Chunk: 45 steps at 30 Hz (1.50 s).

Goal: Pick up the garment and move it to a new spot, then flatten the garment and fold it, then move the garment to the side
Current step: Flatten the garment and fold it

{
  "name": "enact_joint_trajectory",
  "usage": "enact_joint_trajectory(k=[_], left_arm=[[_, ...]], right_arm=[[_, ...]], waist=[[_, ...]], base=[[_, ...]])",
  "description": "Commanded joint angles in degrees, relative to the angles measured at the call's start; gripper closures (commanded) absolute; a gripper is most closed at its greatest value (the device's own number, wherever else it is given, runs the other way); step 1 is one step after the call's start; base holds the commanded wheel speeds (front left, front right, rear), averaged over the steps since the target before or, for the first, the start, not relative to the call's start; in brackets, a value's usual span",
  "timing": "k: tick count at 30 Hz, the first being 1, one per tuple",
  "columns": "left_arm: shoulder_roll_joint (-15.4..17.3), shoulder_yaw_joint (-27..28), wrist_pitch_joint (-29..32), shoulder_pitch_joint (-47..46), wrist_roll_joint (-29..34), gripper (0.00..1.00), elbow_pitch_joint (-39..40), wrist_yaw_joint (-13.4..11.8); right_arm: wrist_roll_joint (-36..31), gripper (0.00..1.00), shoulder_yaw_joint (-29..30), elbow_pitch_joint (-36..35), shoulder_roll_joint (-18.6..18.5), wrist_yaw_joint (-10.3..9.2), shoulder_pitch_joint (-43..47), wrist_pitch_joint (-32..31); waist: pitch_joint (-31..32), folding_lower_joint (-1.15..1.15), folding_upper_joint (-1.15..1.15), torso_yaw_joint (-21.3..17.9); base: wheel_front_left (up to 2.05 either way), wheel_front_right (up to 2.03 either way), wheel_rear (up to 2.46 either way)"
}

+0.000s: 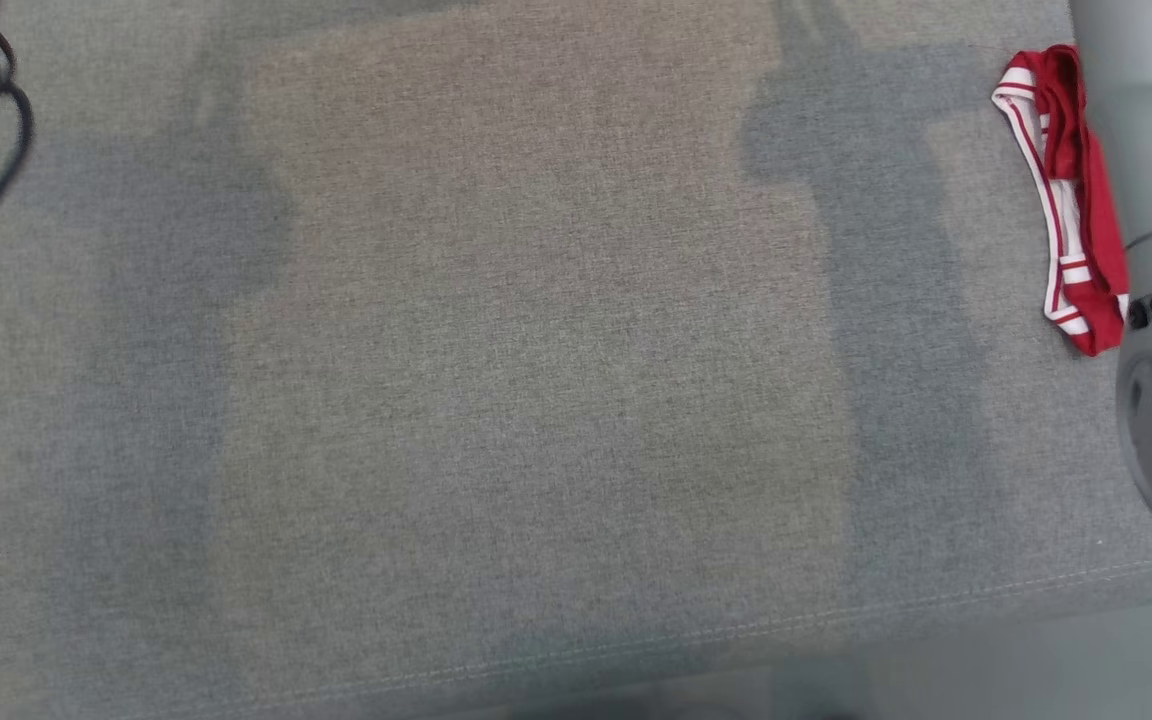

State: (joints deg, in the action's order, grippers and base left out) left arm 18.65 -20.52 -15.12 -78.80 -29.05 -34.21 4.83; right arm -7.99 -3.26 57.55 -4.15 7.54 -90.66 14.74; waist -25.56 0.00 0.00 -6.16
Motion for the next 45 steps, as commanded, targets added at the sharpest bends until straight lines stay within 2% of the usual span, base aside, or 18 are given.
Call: enact_joint_trajectory(k=[1,5,8,10,15,19,28,31,35,45], left_arm=[[-0.2,-0.7,0.0,3.1,1.0,1.0,0.3,0.4],[-0.7,-2.6,0.0,12.0,2.0,1.0,1.5,1.1],[-1.3,-2.4,0.0,19.2,1.5,1.0,3.5,1.0],[-2.0,-1.7,0.0,26.2,1.1,1.0,6.1,0.2],[-2.2,-0.9,0.0,37.3,0.8,1.0,11.2,-1.6],[-1.7,-1.0,1.1,45.2,-0.7,1.0,14.6,-3.0],[0.6,-2.0,6.3,61.8,-2.0,1.0,24.5,-8.5],[1.8,-2.5,8.1,66.4,-1.7,1.0,27.6,-10.4],[2.6,-3.2,9.9,70.3,-1.9,1.0,30.2,-11.5],[5.9,-5.3,16.7,80.1,-1.9,1.0,38.6,-15.2]], right_arm=[[-0.8,1.0,-0.8,0.5,0.4,-0.11,3.0,0.3],[-1.2,1.0,-5.0,1.4,0.5,-0.11,7.5,0.5],[0.4,1.0,-8.9,2.0,-0.7,-0.11,11.7,0.4],[4.0,1.0,-13.3,2.0,-1.9,-0.11,15.5,0.4],[10.8,1.0,-21.3,-0.4,-5.5,-0.11,21.8,0.4],[17.1,1.0,-28.0,-4.1,-8.6,-0.11,26.5,-1.0],[27.8,1.0,-41.0,-14.4,-16.8,-0.11,36.0,-6.1],[31.0,1.0,-44.1,-17.1,-18.8,-0.11,38.6,-8.4],[34.2,1.0,-47.3,-20.0,-20.7,-0.11,40.8,-11.5],[44.2,1.0,-54.1,-31.2,-28.6,-0.11,47.2,-21.9]], waist=[[-0.3,0.0,0.0,0.6],[0.4,0.0,0.0,1.7],[1.4,0.0,0.0,2.8],[2.9,0.0,0.0,3.9],[6.4,0.0,0.0,4.9],[9.4,0.0,0.0,5.4],[15.1,0.0,0.0,5.8],[16.5,0.0,0.0,6.1],[17.7,0.0,0.0,6.4],[20.8,0.0,0.0,6.7]], base=[[0.0,0.0,0.0],[0.0,0.0,0.0],[0.0,0.0,0.0],[0.0,0.0,0.0],[0.0,0.0,0.0],[0.0,0.0,0.0],[0.0,0.0,0.0],[0.0,0.0,0.0],[0.0,0.0,0.0],[0.0,0.0,0.0]])
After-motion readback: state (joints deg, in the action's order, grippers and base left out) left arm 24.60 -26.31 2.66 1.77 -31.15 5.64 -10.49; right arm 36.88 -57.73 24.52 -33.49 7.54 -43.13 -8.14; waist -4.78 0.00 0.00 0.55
